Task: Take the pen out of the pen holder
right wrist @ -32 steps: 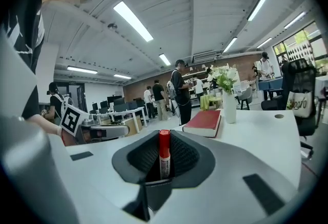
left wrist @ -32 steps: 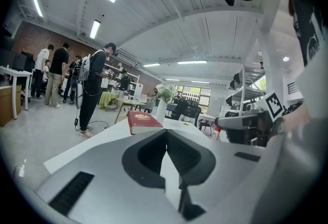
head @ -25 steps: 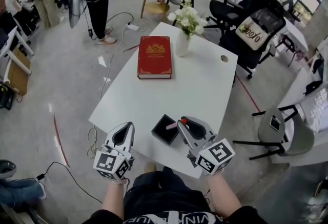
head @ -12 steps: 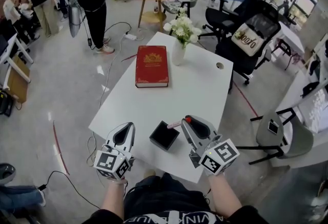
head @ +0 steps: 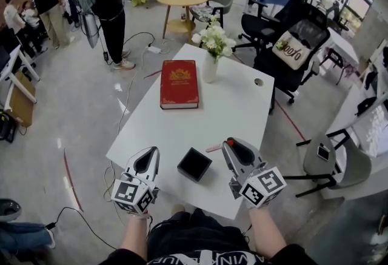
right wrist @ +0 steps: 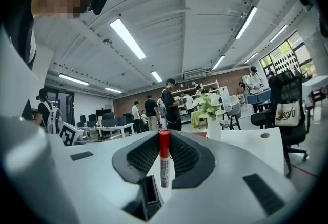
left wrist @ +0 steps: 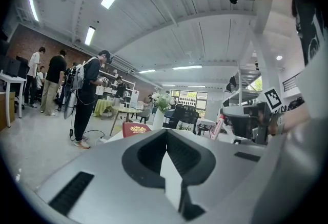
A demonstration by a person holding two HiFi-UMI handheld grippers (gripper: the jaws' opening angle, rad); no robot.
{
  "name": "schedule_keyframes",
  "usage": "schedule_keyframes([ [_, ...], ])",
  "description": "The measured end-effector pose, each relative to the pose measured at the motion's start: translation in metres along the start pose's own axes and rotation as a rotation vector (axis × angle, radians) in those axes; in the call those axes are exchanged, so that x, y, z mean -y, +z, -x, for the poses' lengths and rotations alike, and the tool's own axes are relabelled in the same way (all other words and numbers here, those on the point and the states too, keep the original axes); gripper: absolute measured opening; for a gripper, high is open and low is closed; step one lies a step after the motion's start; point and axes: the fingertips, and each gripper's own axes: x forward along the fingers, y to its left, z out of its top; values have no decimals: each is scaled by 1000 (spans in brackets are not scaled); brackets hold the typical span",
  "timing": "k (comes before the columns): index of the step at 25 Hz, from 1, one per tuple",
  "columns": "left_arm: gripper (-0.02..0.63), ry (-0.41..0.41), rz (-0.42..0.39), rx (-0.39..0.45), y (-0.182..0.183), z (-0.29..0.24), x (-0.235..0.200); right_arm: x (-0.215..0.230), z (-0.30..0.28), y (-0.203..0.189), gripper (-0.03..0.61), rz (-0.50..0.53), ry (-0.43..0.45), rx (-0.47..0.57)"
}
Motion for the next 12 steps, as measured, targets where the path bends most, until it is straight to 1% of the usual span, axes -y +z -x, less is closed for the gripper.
schedule_keyframes([
  [7, 3, -1, 3, -5, -2, 1, 2, 7, 7, -11, 67, 31, -35, -37],
  [12, 3, 4, 10, -6, -3, 3, 1, 10, 11, -19, 67, 27, -57, -62],
])
